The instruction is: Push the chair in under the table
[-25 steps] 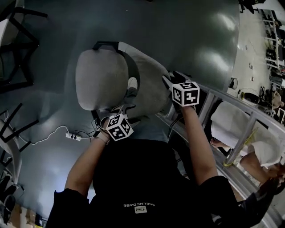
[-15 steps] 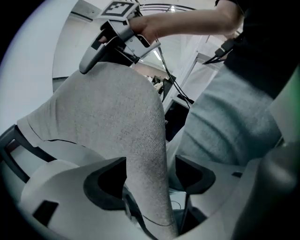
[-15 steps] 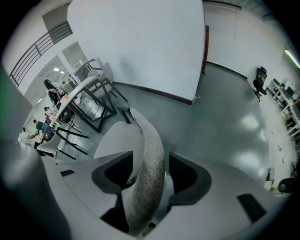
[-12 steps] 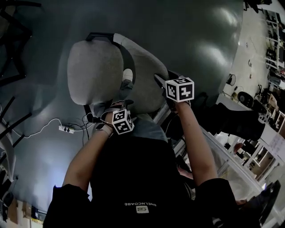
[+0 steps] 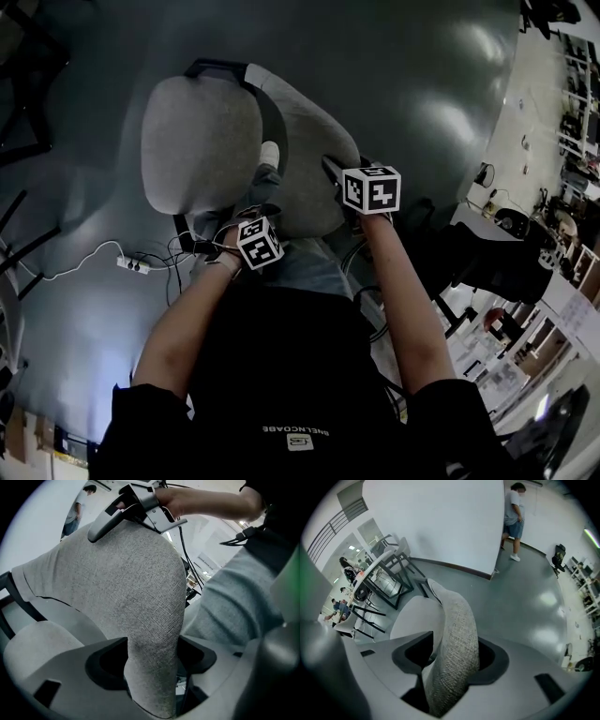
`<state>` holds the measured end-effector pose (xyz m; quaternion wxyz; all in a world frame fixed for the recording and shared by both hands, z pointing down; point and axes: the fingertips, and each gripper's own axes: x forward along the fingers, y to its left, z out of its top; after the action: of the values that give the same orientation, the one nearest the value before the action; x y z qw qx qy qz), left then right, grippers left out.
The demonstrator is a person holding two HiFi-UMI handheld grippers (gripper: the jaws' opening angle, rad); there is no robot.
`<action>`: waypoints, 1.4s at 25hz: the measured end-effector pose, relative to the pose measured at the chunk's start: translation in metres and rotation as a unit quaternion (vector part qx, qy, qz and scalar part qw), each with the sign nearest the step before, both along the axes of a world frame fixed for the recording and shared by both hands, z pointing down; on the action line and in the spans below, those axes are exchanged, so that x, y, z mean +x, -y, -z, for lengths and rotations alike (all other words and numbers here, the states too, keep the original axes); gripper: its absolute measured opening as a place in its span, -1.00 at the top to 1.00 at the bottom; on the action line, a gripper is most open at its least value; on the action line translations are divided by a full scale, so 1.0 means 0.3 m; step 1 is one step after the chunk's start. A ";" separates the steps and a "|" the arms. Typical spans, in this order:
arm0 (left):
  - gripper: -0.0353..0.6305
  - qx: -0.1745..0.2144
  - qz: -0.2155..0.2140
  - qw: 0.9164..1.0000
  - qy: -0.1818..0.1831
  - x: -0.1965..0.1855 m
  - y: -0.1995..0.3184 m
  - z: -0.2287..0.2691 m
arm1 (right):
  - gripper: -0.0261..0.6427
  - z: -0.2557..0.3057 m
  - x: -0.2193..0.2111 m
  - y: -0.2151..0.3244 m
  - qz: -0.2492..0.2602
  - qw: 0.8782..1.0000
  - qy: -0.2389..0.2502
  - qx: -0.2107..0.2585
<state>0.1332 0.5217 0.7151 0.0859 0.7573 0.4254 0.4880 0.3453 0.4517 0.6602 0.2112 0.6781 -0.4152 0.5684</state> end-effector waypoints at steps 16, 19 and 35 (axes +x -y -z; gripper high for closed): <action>-0.07 -0.009 0.038 0.999 0.014 -0.008 0.028 0.003 | 0.53 -0.022 0.020 -0.022 -0.053 0.998 0.004 -0.021; 0.06 -0.006 0.030 1.000 0.007 -0.006 0.044 0.026 | 0.55 -0.014 0.029 0.001 -0.058 0.998 0.007 -0.015; 0.37 0.051 0.138 0.989 -0.017 -0.115 0.313 0.000 | 0.60 -0.048 -0.045 0.251 -0.095 0.995 0.018 0.010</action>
<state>0.0986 0.4279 0.7150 0.1063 0.8202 0.2927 0.4799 0.3317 0.3763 0.6746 0.1422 0.7059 -0.3586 0.5941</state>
